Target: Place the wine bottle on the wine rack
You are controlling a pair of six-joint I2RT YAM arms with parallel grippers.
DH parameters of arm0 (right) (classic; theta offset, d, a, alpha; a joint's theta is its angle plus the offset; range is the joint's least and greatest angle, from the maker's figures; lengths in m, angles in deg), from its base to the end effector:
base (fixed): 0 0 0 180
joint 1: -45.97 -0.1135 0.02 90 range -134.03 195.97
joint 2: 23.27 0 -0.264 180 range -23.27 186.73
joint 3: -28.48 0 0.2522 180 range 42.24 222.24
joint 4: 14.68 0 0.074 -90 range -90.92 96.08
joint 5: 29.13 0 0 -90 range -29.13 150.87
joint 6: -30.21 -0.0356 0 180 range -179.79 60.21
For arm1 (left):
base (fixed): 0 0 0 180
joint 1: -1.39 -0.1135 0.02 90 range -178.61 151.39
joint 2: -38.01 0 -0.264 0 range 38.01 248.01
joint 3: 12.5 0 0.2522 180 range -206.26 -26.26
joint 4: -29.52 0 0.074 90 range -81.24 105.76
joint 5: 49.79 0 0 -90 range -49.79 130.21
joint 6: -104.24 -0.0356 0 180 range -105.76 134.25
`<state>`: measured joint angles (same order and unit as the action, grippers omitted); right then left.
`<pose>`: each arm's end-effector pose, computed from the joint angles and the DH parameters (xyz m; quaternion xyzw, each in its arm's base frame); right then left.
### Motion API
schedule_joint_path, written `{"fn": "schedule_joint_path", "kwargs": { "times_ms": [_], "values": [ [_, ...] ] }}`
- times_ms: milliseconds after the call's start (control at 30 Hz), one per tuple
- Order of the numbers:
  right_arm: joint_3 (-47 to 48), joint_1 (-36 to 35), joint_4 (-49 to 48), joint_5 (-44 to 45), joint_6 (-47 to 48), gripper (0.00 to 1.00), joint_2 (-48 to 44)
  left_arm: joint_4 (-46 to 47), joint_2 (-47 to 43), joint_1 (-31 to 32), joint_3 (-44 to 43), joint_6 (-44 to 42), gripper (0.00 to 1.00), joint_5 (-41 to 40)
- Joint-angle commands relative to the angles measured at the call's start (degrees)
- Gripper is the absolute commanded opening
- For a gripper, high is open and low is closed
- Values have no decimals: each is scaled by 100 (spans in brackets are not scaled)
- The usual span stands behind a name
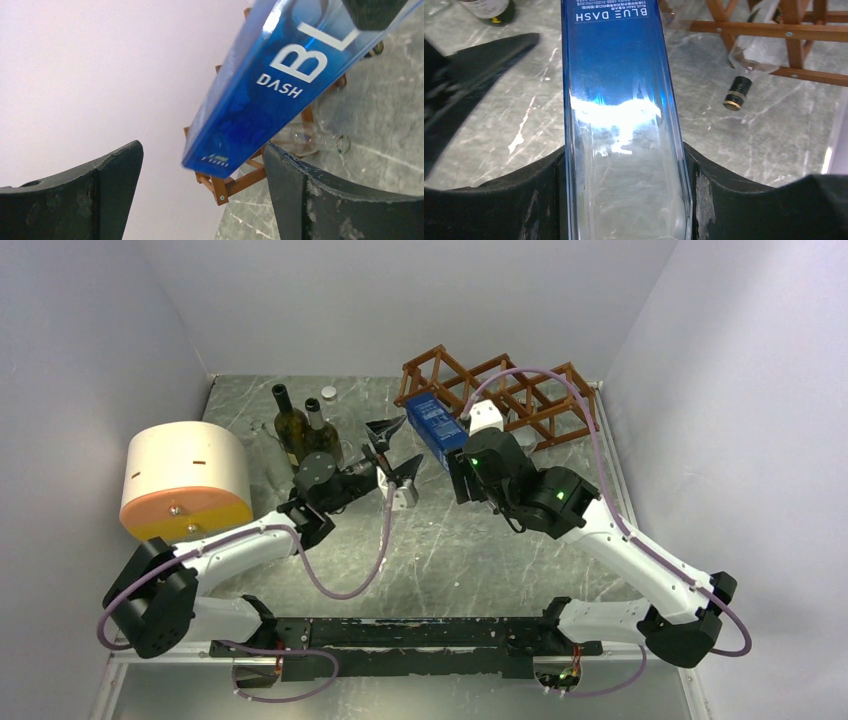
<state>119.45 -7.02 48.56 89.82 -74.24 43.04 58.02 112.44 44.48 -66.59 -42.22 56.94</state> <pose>0.1494 0.1696 0.3949 -0.1855 0.8593 0.0459 0.4744 0.2067 -0.2074 0.2955 0.5658 0.3346 -0.0076 0.7536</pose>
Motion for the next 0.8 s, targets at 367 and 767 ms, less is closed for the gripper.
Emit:
{"fn": "schedule_joint_path", "kwargs": {
  "times_ms": [367, 767],
  "values": [
    [-905, 42, -1509, 810, -616, 0, -352, -1420, -922, -28, -409, 6192, 82, -2237],
    [-1861, 41, -3174, 1295, -795, 0, -333, -3308, -1491, -36, -1083, 8242, 86, -2265]
  ]
}}
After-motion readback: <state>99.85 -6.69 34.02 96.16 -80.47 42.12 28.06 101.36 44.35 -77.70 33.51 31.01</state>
